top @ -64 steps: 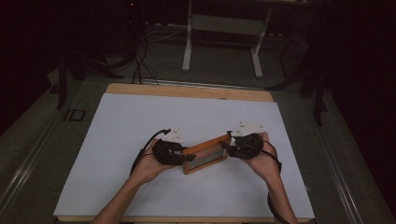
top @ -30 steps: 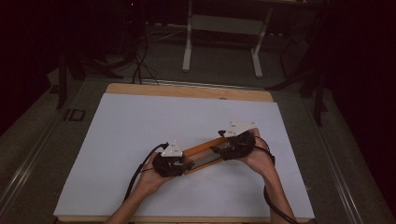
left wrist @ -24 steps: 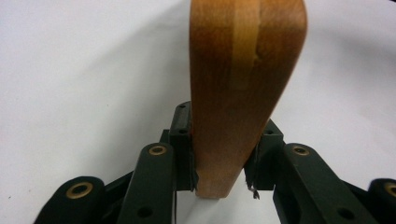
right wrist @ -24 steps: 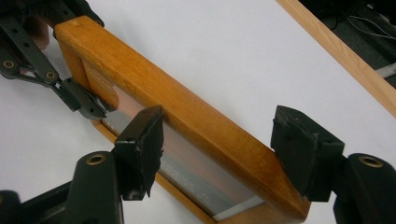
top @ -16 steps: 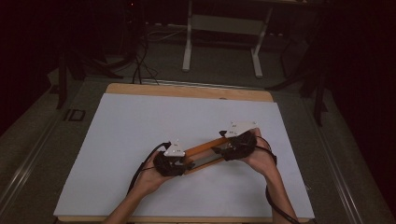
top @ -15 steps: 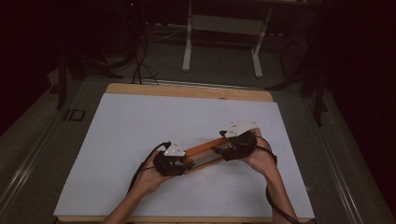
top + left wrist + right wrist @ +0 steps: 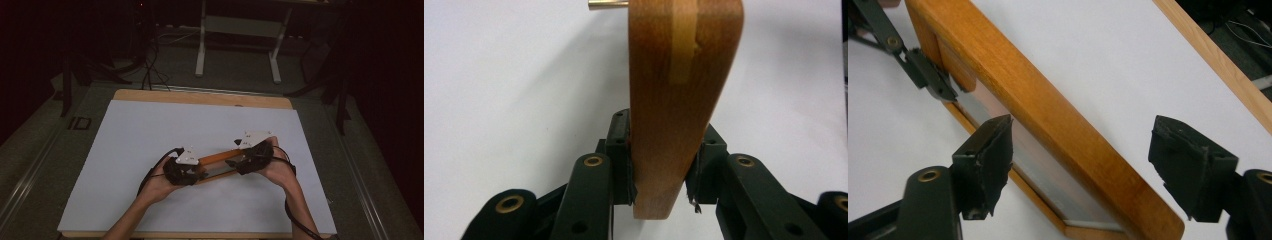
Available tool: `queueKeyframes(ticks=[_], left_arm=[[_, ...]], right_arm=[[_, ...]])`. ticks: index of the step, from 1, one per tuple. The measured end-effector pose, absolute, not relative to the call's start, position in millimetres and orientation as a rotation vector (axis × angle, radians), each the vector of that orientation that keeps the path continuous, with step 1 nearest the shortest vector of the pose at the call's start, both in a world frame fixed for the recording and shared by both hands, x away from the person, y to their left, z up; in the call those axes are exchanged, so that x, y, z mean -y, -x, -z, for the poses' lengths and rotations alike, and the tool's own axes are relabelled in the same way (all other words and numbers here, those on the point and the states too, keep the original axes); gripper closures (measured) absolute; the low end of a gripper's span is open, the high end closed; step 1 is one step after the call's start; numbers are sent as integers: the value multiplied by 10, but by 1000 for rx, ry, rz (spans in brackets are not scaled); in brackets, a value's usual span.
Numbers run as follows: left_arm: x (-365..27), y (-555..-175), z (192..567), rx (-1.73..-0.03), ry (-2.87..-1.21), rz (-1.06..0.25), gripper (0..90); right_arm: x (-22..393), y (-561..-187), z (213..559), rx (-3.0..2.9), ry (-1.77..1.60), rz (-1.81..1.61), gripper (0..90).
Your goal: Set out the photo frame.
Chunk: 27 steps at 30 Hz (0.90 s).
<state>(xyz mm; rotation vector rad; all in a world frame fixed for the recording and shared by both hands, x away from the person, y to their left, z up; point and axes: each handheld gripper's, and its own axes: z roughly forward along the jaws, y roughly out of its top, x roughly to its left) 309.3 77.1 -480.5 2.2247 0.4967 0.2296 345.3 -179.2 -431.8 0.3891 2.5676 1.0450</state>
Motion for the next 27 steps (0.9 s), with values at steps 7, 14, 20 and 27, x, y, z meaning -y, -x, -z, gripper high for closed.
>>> queueKeyframes(ticks=[7, 14, 20, 27], left_arm=[[-797, -3107, 4622, -432, -2242, -237, 691], [-794, -3108, 4458, -359, -2254, -242, 691], [-806, -3135, 4332, -321, -2255, -242, 691], [-842, -3151, 4224, -305, -2235, -284, 684]], right_arm=[[1755, -3469, 4345, -2596, -362, -1058, 232], [1682, -3471, 4355, -2631, -319, -1074, 243], [1644, -3424, 4345, -2672, -249, -1089, 403], [1684, -3419, 4339, -2701, -224, -1104, 536]])
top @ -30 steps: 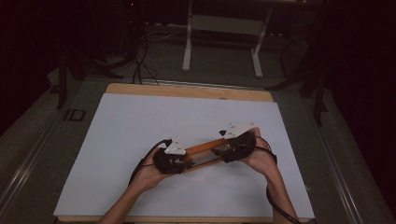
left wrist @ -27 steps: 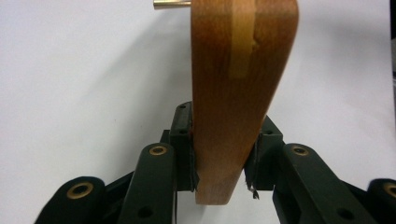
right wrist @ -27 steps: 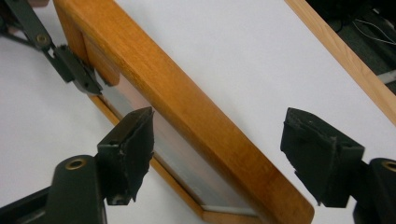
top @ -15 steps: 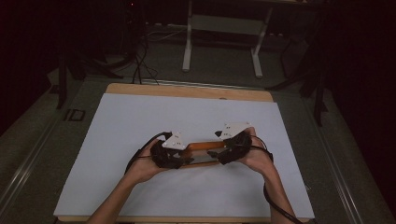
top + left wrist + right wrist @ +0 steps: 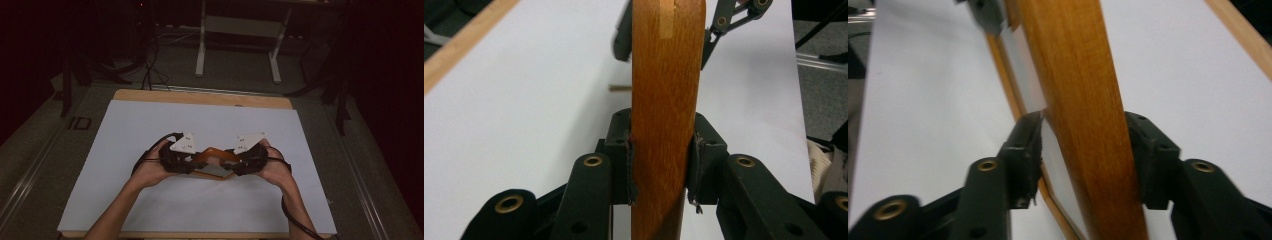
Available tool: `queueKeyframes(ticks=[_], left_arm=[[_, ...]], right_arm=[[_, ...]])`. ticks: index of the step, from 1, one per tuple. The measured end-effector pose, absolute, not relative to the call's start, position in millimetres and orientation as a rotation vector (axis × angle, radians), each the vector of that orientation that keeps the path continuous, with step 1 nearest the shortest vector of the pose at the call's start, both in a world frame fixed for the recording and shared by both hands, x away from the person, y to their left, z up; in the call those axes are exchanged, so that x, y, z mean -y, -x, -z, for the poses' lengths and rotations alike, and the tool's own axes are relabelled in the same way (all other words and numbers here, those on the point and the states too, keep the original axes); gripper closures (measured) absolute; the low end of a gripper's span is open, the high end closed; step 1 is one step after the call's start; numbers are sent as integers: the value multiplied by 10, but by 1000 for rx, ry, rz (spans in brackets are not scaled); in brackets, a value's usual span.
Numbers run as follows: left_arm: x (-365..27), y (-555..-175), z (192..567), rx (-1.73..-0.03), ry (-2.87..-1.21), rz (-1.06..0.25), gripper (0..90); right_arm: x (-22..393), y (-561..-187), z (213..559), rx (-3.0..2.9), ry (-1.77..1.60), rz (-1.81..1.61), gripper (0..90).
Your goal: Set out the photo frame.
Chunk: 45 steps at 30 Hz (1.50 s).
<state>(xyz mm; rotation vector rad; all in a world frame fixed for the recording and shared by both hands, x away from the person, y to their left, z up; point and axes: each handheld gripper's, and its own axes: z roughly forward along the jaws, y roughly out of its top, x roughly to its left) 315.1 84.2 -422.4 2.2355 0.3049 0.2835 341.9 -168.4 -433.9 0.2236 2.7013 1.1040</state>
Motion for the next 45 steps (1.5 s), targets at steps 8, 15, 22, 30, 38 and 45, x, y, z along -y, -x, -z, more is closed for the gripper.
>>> queueKeyframes(ticks=[8, 15, 22, 30, 38, 45], left_arm=[[-927, -3287, 4282, -471, -2127, -299, 445], [-1076, -3335, 4365, -536, -2026, -296, 285], [-1085, -3378, 4508, -551, -1962, -218, 264], [-901, -3448, 4731, -553, -1966, -141, 266], [-733, -3466, 4857, -546, -1953, -105, 297], [-572, -3463, 4978, -522, -1992, -54, 357]], right_arm=[[1773, -3359, 4349, -2680, -197, -1147, 684], [1853, -3341, 4373, -2667, -221, -1169, 684], [1950, -3308, 4415, -2637, -251, -1205, 683], [2109, -3295, 4480, -2612, -307, -1247, 681], [2266, -3269, 4553, -2592, -357, -1269, 680], [2340, -3259, 4586, -2596, -377, -1264, 679]])
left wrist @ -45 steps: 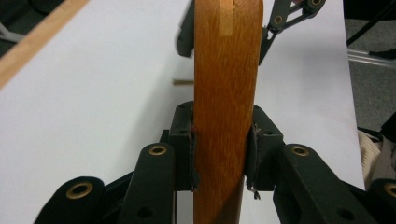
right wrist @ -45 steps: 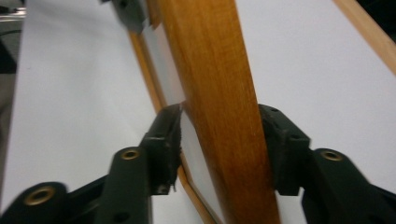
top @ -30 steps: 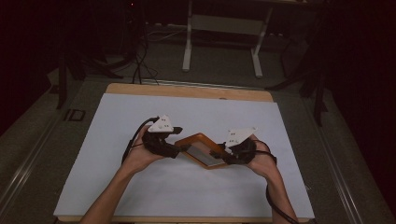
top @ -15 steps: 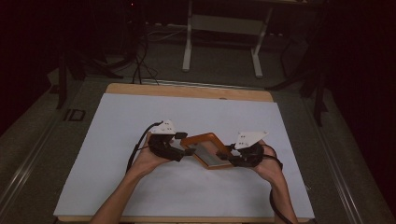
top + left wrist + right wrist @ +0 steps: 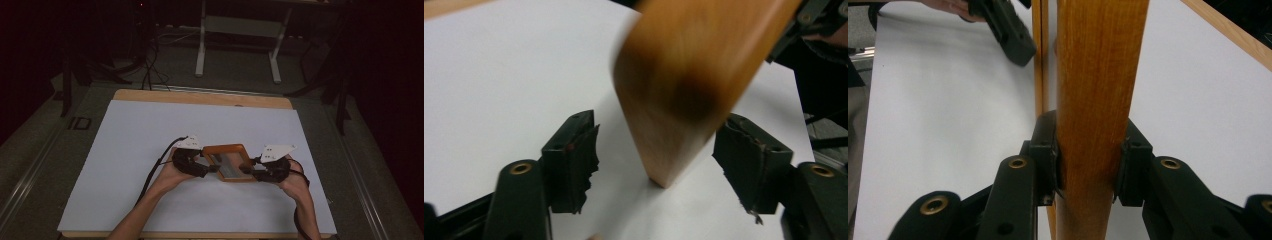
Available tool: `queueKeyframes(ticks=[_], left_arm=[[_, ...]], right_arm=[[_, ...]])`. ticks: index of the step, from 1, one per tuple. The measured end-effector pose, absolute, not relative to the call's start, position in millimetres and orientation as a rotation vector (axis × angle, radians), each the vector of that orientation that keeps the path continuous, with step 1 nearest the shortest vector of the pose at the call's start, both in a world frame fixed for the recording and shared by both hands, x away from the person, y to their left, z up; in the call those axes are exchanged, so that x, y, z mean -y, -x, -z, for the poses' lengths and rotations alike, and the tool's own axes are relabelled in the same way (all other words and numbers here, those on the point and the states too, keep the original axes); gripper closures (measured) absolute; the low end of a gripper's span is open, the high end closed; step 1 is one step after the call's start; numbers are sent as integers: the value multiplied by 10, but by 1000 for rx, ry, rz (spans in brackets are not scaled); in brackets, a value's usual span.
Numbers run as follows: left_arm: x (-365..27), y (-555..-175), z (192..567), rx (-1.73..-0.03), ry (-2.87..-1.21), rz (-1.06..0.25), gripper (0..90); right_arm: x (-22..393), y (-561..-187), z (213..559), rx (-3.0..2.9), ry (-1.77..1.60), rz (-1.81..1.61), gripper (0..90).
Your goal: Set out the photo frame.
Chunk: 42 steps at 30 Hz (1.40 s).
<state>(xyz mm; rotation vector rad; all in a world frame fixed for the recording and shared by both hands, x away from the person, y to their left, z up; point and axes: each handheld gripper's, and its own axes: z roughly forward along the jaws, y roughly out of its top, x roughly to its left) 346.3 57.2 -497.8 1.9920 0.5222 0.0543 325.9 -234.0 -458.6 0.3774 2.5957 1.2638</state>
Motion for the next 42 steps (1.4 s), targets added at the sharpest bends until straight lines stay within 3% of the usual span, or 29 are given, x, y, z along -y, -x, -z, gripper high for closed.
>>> queueKeyframes(ticks=[15, 21, 26, 42], left_arm=[[-409, -3456, 5065, -498, -2029, -38, 485], [-354, -3435, 5070, -488, -2039, -52, 485], [-330, -3411, 5060, -483, -2053, -85, 593], [-302, -3337, 4994, -438, -2114, -136, 665]], right_arm=[[2490, -3244, 4658, -2611, -402, -1242, 674], [2502, -3241, 4670, -2607, -407, -1252, 674], [2530, -3247, 4689, -2607, -421, -1257, 671], [2552, -3263, 4713, -2604, -450, -1241, 622]])
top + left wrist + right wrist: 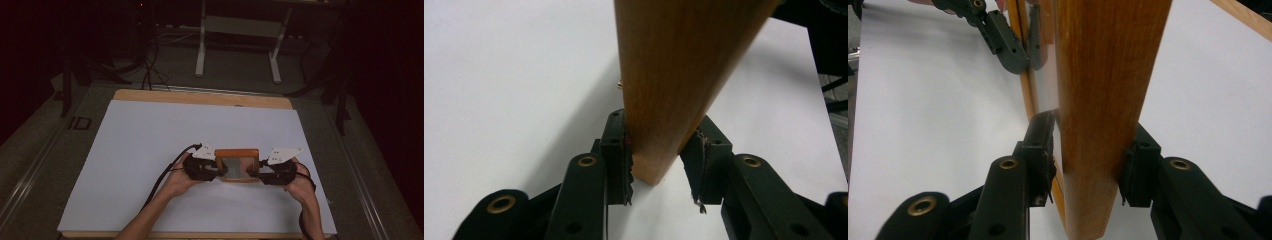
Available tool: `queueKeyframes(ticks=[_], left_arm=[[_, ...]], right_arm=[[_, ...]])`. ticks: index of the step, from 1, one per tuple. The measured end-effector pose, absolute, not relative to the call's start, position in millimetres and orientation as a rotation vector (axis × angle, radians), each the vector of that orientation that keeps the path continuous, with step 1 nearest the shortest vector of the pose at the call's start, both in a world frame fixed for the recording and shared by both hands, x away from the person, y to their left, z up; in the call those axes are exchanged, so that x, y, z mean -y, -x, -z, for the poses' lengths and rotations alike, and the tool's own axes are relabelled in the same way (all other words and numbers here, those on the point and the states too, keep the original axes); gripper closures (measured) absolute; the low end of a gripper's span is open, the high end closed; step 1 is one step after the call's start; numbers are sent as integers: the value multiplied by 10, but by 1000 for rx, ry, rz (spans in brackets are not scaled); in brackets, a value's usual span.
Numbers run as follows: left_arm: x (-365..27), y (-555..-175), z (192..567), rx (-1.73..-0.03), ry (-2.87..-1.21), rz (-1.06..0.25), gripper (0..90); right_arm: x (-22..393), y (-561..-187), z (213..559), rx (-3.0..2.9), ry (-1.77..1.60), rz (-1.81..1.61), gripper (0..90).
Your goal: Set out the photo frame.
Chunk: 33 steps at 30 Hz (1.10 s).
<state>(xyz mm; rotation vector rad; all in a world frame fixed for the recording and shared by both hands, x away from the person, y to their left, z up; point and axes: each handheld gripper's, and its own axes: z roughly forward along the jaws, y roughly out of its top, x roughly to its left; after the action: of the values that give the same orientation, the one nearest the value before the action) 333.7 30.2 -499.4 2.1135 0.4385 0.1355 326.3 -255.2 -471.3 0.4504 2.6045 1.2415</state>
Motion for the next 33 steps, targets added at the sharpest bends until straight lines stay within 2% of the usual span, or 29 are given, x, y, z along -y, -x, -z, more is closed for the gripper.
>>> queueKeyframes(ticks=[18, 33], left_arm=[[-494, -3255, 4859, -459, -2115, -173, 671], [-866, -3209, 4758, -532, -2136, -149, 665]], right_arm=[[2370, -3255, 4640, -2573, -403, -1280, 613], [2032, -3279, 4654, -2584, -409, -1345, 611]])
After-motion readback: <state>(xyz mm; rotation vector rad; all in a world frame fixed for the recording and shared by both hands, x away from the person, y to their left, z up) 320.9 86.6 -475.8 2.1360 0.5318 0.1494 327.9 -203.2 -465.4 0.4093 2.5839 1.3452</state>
